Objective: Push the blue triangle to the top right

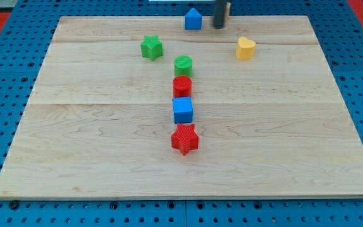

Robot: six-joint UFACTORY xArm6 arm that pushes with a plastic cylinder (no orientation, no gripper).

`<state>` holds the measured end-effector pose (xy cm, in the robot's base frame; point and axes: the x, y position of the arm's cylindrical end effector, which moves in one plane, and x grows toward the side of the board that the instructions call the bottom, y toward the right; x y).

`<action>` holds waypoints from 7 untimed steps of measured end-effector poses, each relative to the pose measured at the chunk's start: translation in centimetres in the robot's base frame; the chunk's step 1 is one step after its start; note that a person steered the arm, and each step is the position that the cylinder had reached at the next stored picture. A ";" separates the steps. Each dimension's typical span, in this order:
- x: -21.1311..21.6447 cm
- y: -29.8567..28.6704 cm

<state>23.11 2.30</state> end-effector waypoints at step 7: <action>-3.9 -9.0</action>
<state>19.18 -6.69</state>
